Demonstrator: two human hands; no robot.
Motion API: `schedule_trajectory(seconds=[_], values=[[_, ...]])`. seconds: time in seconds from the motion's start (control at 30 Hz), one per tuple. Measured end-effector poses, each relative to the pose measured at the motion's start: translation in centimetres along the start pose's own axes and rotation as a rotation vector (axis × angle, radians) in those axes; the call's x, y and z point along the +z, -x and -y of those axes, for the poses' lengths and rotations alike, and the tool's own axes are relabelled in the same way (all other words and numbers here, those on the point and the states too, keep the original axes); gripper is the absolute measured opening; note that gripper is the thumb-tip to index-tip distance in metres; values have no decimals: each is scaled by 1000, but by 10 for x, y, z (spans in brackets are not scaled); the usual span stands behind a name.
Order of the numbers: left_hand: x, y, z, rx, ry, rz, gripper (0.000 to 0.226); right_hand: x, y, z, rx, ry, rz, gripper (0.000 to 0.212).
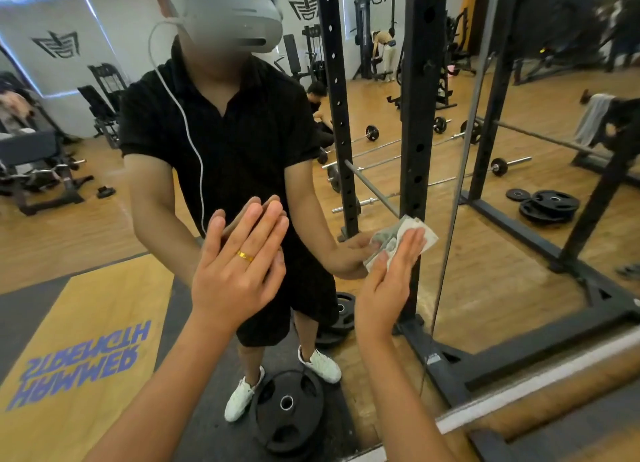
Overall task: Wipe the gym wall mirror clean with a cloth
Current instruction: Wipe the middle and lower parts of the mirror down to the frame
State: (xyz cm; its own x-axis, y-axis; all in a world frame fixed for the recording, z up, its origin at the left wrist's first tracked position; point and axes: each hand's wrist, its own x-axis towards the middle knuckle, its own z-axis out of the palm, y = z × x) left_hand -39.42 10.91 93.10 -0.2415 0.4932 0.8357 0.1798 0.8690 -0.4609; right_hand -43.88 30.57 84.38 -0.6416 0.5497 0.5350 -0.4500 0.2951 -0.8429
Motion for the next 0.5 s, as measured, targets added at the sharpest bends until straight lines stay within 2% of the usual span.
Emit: schedule_trajectory(seconds=[0.07,0.17,0.27,0.33,0.5], values=[[0,-1,0,-5,14,1,52,1,3,-3,-21,-15,11,54],[-1,-2,0,-9,22,12,53,1,-44,12,-69,-24,-98,51],[-1,-1,1,-5,13,8,53,4,-81,34,-46,-26,-181,51],[-1,-1,1,-10,12,11,53,8,-70,38,-15,-38,-201,52],[-2,-2,0,-3,17,31,51,14,29,15,26,-7,1,57]])
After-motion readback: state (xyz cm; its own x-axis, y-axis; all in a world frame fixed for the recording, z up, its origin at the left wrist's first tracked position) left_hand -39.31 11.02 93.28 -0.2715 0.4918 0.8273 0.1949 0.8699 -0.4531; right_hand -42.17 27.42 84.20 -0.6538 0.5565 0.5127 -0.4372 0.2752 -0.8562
